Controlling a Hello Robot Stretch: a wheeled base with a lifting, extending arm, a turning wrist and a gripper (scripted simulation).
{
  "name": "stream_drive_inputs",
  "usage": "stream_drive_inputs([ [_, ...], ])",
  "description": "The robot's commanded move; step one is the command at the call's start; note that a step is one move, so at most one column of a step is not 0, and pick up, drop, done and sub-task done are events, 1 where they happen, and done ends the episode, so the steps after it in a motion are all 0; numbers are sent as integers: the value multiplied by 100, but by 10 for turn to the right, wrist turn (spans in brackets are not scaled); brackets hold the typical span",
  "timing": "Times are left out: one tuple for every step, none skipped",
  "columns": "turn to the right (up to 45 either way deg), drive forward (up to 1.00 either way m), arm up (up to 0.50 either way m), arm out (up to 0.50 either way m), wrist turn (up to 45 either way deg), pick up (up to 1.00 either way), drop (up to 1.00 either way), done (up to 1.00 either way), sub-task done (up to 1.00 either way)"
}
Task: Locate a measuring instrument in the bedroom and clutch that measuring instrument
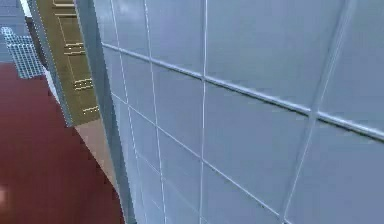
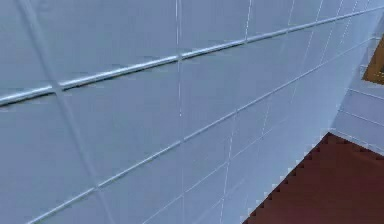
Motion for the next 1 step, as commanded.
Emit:
stream_drive_inputs([
  [-390,0,0,0,0,0,0,0,0],
])
